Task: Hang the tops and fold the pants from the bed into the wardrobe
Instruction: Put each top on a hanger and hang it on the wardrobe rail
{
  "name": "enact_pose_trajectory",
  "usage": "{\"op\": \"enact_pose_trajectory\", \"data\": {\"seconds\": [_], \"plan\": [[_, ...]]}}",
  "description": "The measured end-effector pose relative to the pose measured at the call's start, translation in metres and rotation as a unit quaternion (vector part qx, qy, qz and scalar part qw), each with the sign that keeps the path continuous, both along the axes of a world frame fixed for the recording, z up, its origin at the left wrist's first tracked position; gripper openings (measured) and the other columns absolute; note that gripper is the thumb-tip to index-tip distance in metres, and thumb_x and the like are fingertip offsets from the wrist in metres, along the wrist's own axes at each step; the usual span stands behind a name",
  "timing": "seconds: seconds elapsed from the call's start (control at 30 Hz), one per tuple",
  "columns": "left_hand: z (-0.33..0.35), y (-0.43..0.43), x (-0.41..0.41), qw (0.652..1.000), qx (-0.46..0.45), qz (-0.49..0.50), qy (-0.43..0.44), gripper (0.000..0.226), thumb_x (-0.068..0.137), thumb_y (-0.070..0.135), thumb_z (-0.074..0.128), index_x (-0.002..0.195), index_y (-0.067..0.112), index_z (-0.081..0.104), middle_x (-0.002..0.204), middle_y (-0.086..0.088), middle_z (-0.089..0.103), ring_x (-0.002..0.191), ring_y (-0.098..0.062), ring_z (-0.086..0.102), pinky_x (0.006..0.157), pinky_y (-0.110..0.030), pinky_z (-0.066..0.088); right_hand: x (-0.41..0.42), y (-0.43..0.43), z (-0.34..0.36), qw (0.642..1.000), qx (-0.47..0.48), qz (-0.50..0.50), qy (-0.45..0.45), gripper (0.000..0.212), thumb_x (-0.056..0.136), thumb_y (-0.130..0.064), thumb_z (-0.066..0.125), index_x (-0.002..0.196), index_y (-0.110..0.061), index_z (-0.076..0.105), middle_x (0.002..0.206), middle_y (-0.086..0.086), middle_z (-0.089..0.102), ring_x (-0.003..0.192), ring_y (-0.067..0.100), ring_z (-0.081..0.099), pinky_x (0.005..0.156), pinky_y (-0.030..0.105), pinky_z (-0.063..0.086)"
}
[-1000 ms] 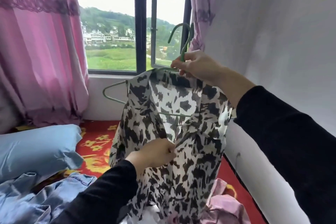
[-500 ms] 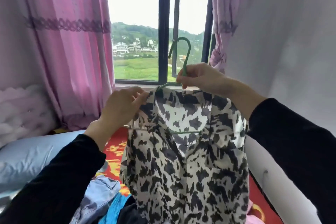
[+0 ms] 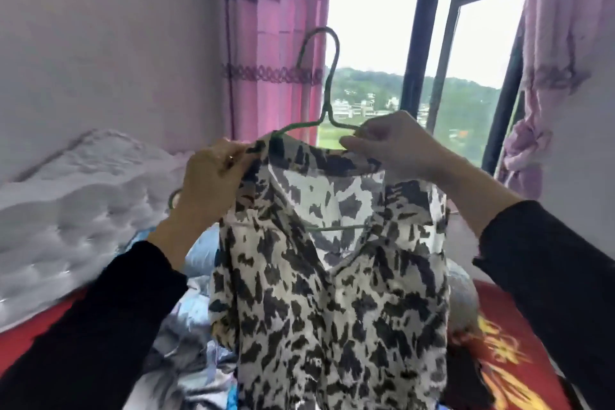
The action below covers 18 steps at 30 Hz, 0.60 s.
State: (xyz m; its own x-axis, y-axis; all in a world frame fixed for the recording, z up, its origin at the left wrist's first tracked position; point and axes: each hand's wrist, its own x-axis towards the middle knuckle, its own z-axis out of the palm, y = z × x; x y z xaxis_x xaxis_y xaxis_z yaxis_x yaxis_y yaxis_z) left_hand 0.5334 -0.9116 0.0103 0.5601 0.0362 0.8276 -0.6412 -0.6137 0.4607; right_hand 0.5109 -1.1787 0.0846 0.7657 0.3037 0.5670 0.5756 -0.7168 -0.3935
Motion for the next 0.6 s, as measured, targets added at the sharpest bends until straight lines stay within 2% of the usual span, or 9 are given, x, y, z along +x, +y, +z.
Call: {"op": "enact_pose_trajectory", "data": {"seconds": [0.07,0.13,0.17,0.23,0.3,0.4,0.47,0.53,0.6], "plan": [[-0.01,0.028,-0.024,0.998,-0.002,0.062,0.001,0.018,0.092,0.021,0.063,0.101,0.008,0.073,0.082,0.0,0.061,0.075,-0.016,0.056,0.065,-0.011,0.037,-0.001,0.027,-0.01,0.999,0.008,0.05,0.011,0.026,0.09,-0.029,0.065,0.078,-0.007,0.071,0.067,0.005,0.068,0.054,0.011,0.06,0.054,0.029,0.054],[-0.021,0.063,-0.05,0.994,0.003,0.105,0.019,0.017,0.091,0.021,0.064,0.096,0.007,0.072,0.079,0.002,0.059,0.072,-0.014,0.053,0.064,-0.006,0.035,-0.008,0.065,-0.016,0.994,0.015,0.102,0.02,0.024,0.09,-0.026,0.065,0.078,-0.006,0.071,0.063,0.005,0.066,0.046,0.008,0.055,0.047,0.022,0.05],[-0.025,0.082,-0.063,0.993,-0.003,0.117,0.032,0.018,0.091,0.022,0.064,0.097,0.007,0.072,0.08,0.001,0.061,0.073,-0.016,0.056,0.067,-0.008,0.038,-0.012,0.085,-0.016,0.991,0.018,0.131,0.035,0.024,0.091,-0.026,0.065,0.078,-0.007,0.071,0.061,0.002,0.064,0.04,0.004,0.05,0.041,0.017,0.043],[-0.03,0.122,-0.09,0.99,-0.041,0.126,0.054,0.019,0.09,0.022,0.065,0.102,0.01,0.073,0.09,-0.003,0.069,0.083,-0.021,0.064,0.078,-0.025,0.051,-0.019,0.126,-0.014,0.979,0.012,0.191,0.075,0.024,0.091,-0.026,0.064,0.082,-0.005,0.071,0.059,0.002,0.059,0.033,0.0,0.042,0.035,0.012,0.034],[-0.031,0.161,-0.119,0.984,-0.077,0.143,0.068,0.019,0.089,0.022,0.066,0.105,0.015,0.072,0.095,0.0,0.072,0.088,-0.016,0.067,0.083,-0.033,0.054,-0.026,0.168,-0.012,0.963,-0.006,0.249,0.105,0.025,0.092,-0.028,0.063,0.085,-0.005,0.07,0.058,0.002,0.057,0.032,0.002,0.041,0.034,0.012,0.034],[-0.034,0.222,-0.162,0.971,-0.086,0.203,0.089,0.017,0.09,0.024,0.065,0.104,0.019,0.073,0.096,0.004,0.073,0.086,-0.006,0.066,0.082,-0.025,0.052,-0.039,0.239,-0.012,0.944,-0.043,0.308,0.114,0.026,0.091,-0.03,0.063,0.084,-0.006,0.07,0.06,0.0,0.059,0.041,0.004,0.049,0.044,0.015,0.045],[-0.037,0.263,-0.192,0.958,-0.074,0.255,0.114,0.017,0.091,0.025,0.063,0.103,0.019,0.073,0.095,0.005,0.073,0.087,-0.008,0.066,0.078,-0.021,0.05,-0.05,0.292,-0.018,0.935,-0.067,0.334,0.097,0.028,0.091,-0.035,0.063,0.082,-0.009,0.07,0.069,0.002,0.064,0.056,0.015,0.057,0.064,0.029,0.055],[-0.042,0.306,-0.225,0.941,-0.06,0.297,0.152,0.016,0.092,0.025,0.061,0.102,0.019,0.073,0.094,0.007,0.072,0.088,-0.01,0.065,0.077,-0.021,0.047,-0.067,0.345,-0.025,0.926,-0.098,0.359,0.068,0.029,0.091,-0.039,0.061,0.075,-0.015,0.068,0.074,0.004,0.065,0.067,0.021,0.057,0.076,0.039,0.053],[-0.045,0.35,-0.26,0.919,-0.04,0.335,0.206,0.014,0.093,0.026,0.059,0.096,0.02,0.072,0.089,0.007,0.071,0.088,-0.014,0.064,0.077,-0.028,0.047,-0.089,0.396,-0.03,0.912,-0.134,0.383,0.055,0.031,0.093,-0.037,0.059,0.076,-0.013,0.066,0.073,0.004,0.06,0.066,0.014,0.051,0.071,0.03,0.046]]}}
